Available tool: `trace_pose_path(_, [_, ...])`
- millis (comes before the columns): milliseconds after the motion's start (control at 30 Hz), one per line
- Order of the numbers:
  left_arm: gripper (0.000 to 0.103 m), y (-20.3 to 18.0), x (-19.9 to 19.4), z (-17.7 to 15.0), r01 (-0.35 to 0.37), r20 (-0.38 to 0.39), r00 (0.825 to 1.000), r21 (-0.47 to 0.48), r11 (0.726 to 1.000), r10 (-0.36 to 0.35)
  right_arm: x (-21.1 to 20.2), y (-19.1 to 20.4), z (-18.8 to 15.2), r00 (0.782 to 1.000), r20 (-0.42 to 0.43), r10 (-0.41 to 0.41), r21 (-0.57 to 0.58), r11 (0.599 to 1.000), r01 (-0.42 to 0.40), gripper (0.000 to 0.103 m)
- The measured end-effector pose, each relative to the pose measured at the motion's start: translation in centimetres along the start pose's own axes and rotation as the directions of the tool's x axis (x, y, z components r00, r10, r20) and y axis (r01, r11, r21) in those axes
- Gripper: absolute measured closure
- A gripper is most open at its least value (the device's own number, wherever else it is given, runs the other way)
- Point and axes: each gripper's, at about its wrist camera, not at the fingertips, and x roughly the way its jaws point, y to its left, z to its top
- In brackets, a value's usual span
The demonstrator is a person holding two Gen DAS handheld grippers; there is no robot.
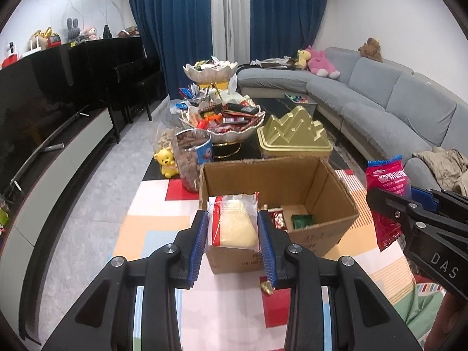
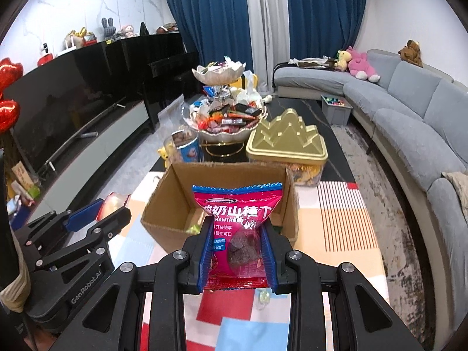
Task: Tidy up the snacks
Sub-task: 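Lower both tools into the box and open them to release the snacks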
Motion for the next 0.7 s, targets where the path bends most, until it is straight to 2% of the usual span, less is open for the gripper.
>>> trace_pose_path(267, [0.068, 0.1, 1.3, 1.8, 0.001, 0.008, 1.000, -0.011, 1.000, -0.001, 1.3, -0.2, 1.8, 1.000, 0.011, -0.008, -0.005, 1.000, 0.008, 0.072])
trace_pose_path(700, [0.068, 0.2, 4.6, 2.6, -0.004, -0.022, 1.000, -0.024, 1.000, 0.004, 4.2, -0.6, 2.5, 1.000, -0.014, -0.017, -0.004, 1.000, 0.017, 0.072])
